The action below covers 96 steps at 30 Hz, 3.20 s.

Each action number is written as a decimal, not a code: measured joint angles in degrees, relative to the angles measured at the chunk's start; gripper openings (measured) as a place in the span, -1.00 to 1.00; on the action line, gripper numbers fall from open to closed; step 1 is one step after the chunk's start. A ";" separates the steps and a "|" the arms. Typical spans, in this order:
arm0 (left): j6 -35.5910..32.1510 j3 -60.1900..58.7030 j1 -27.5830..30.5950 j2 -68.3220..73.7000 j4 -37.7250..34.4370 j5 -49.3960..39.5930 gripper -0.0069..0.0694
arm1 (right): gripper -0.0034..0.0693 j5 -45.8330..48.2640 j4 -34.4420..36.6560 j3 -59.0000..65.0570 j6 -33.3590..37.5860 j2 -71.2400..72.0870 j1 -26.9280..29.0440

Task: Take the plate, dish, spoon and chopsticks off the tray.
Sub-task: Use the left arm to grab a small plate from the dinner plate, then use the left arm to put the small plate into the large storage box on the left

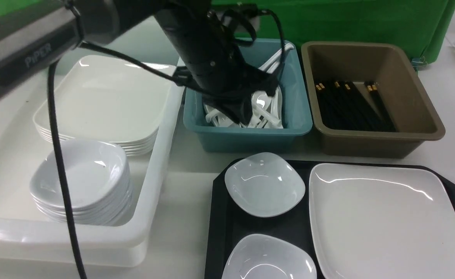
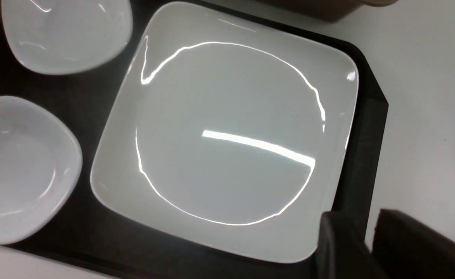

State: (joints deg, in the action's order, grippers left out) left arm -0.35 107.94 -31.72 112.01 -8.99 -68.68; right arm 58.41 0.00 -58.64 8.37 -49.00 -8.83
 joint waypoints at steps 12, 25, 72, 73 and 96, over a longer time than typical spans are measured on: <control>-2.08 -19.51 -10.92 -0.26 3.97 4.17 -0.75 | -0.38 1.32 0.00 0.00 -0.05 0.00 0.00; -2.26 -19.71 -10.92 4.78 6.72 8.63 0.45 | -0.37 1.32 0.00 0.00 -0.05 0.00 0.00; -3.41 -52.59 44.71 -40.06 -15.79 20.92 -0.77 | -0.34 -0.11 0.00 0.00 0.55 0.00 0.00; -3.97 -53.68 45.12 -40.06 -16.20 22.00 -0.77 | -0.34 -0.24 0.00 0.00 0.55 0.00 0.00; -3.22 -35.13 35.71 -40.16 -9.15 14.29 -0.15 | -0.29 -0.47 0.00 0.00 0.55 0.00 0.00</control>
State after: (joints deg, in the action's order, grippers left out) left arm -3.56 72.80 3.99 71.85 -18.14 -54.39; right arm 57.94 0.00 -58.64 8.92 -49.00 -8.83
